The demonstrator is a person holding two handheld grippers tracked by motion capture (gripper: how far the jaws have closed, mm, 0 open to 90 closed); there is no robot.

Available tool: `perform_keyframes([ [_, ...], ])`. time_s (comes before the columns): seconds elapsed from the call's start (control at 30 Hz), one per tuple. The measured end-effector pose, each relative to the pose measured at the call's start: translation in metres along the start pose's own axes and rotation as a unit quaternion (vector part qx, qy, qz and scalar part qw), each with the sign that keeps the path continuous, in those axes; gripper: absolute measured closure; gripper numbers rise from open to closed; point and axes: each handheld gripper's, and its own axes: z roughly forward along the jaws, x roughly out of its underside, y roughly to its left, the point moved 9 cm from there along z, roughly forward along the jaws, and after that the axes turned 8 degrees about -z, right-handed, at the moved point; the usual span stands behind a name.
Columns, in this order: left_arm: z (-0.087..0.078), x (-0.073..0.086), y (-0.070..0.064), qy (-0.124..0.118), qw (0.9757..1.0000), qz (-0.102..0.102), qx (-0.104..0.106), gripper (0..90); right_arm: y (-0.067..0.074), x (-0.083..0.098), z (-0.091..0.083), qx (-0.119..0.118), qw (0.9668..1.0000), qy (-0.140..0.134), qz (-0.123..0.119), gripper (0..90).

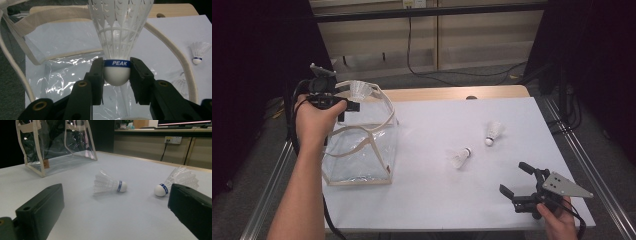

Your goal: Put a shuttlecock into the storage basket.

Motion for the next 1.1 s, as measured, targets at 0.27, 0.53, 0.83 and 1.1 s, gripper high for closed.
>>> perform_keyframes([
  [0.27, 0.004, -0.002, 0.0, -0.001, 1.0, -0.002, -0.006, 65.6, 0.0, 0.0, 0.0, 0.0, 1.0, 0.0, 0.0, 0.1],
  [0.53, 0.008, -0.003, 0.003, 0.001, 0.9999, -0.004, -0.013, 65.6, 0.0, 0.0, 0.0, 0.0, 1.0, 0.0, 0.001, 0.1],
  [0.83, 0.017, -0.007, 0.003, -0.004, 0.9997, 0.001, -0.023, 65.3, 0.0, 0.001, 0.0, 0.0, 1.0, 0.001, 0.001, 0.1],
  [1.1, 0.022, -0.006, 0.002, 0.003, 0.9998, 0.007, -0.021, 61.3, -0.002, 0.001, -0.001, 0.002, 1.0, -0.001, 0.007, 0.1],
])
